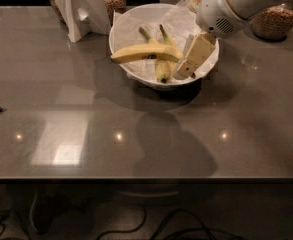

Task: Pick banana from white bowl

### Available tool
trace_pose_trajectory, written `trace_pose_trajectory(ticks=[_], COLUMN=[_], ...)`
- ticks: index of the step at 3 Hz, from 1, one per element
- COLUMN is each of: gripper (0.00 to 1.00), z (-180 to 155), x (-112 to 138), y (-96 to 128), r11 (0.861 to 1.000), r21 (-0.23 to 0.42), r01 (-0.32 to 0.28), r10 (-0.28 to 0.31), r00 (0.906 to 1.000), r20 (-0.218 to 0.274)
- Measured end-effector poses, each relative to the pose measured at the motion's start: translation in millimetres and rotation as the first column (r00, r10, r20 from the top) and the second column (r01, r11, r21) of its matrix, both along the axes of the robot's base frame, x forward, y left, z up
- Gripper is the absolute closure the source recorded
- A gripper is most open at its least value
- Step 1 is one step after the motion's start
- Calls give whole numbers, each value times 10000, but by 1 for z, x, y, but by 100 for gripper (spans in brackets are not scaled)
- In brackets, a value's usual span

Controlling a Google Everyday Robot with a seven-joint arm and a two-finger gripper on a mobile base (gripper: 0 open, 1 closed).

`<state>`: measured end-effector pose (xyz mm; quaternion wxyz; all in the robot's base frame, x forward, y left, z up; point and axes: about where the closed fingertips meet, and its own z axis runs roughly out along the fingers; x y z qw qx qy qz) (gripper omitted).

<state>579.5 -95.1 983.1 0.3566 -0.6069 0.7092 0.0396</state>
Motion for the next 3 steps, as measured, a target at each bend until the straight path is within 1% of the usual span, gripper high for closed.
trace_pose_trajectory(ticks=[1, 2, 3], gripper=[0, 17, 26], z=[-2, -11, -21], x=[18, 33, 43], y=[12, 22, 30], r11=[9981, 9919, 9859], r21=[611, 1266, 1670], r01=[-73, -62, -117], r10=[71, 89, 199], r00=[10000, 9997, 9987], r20=[35, -214, -477])
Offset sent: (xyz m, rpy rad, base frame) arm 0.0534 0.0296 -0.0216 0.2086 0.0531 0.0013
